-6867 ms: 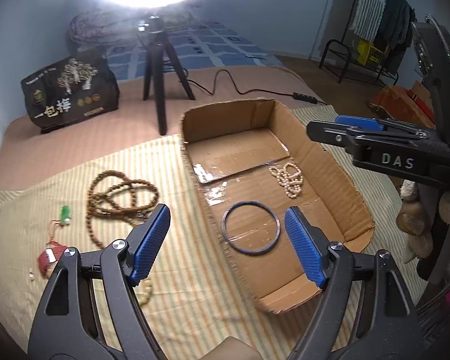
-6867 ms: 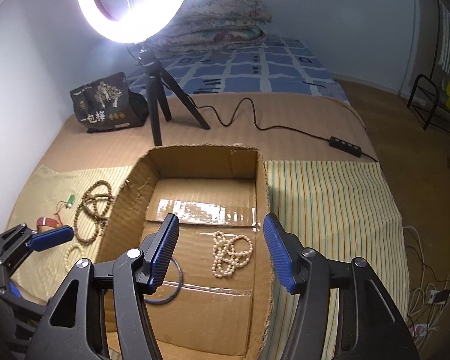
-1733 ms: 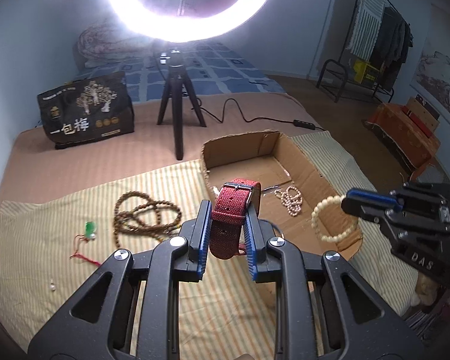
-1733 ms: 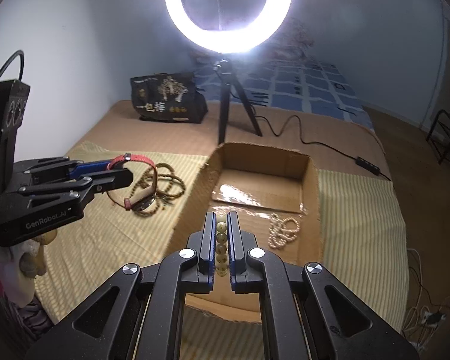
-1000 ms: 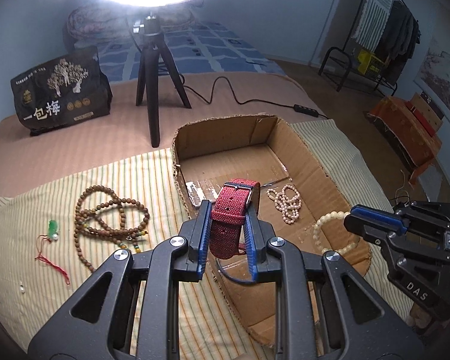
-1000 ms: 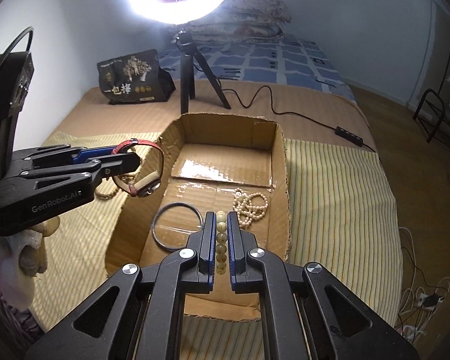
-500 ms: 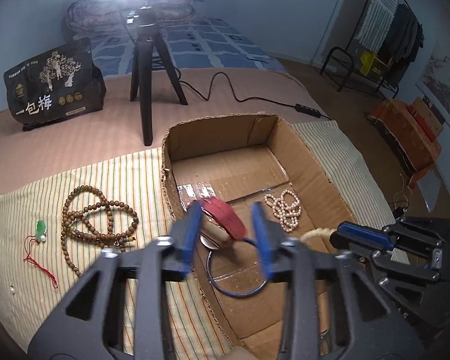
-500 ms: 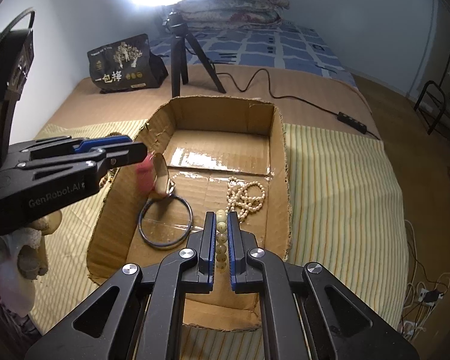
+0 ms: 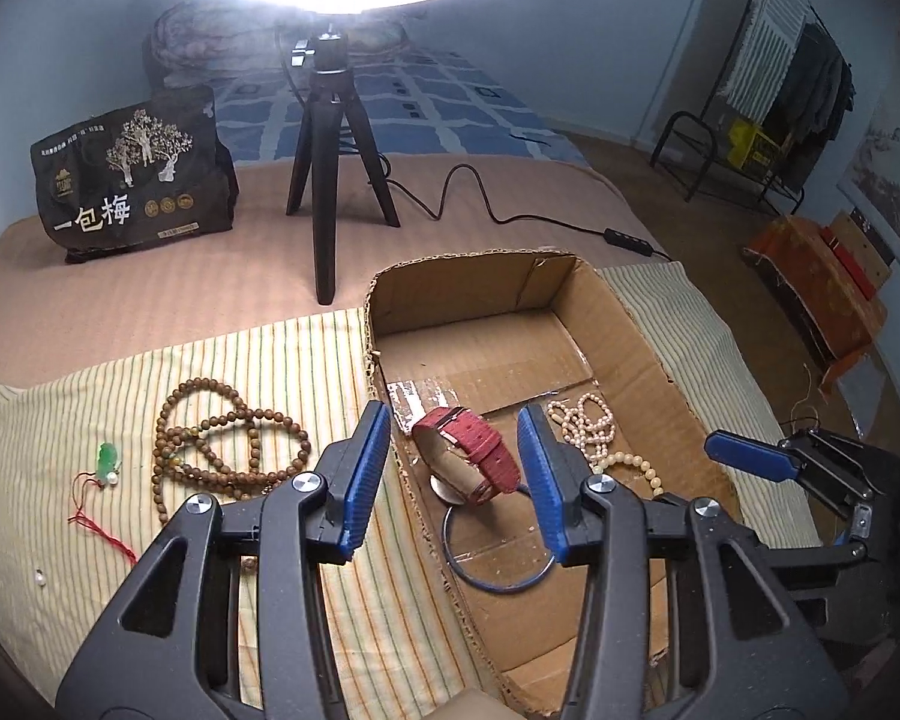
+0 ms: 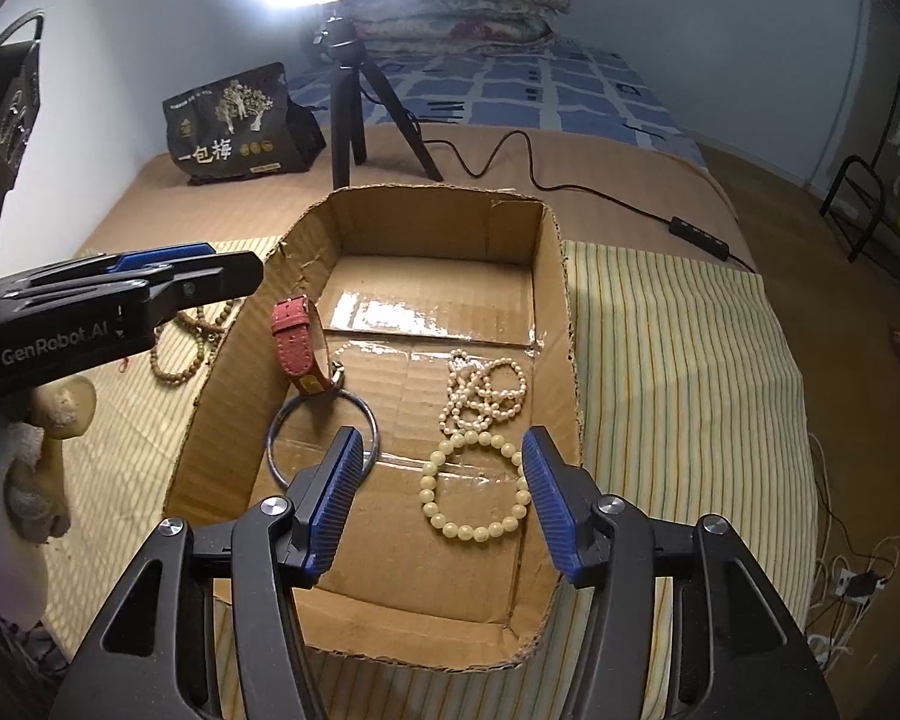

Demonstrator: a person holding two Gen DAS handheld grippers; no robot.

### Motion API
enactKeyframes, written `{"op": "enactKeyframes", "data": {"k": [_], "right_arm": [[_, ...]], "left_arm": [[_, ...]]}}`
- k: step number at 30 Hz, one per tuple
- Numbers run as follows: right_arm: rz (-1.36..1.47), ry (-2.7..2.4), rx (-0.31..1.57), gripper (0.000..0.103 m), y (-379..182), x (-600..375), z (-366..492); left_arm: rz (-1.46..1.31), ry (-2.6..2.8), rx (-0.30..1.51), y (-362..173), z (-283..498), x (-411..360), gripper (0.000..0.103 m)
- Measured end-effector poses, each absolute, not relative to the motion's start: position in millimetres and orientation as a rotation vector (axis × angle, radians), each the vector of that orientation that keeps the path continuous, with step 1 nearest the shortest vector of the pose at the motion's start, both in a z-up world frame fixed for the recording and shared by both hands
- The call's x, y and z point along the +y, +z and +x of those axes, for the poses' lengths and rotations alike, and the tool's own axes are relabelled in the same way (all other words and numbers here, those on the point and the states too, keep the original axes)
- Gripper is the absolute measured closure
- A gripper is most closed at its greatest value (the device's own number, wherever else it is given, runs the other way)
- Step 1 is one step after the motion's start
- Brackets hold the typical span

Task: Organize jewelry
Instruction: 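Open both grippers to drop the watch and cream bracelet into the box, then move the left gripper to the green pendant while the right gripper approaches the brown bead strand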

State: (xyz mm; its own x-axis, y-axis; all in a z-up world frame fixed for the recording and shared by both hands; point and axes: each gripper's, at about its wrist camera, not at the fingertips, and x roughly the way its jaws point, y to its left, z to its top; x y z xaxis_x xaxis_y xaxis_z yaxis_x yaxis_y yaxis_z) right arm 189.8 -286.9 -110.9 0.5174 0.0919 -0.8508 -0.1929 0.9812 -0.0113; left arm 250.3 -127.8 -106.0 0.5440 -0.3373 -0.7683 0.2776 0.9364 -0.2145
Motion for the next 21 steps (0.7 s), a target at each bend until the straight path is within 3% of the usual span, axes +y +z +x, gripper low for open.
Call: {"op": "enactKeyframes", "data": {"k": [21], "right_arm": [[-0.126,0.256,0.941,0.039,-89,-242,186]], "left_arm": [[-0.023,-0.287,0.874,-89,234,-58,0.058]]}}
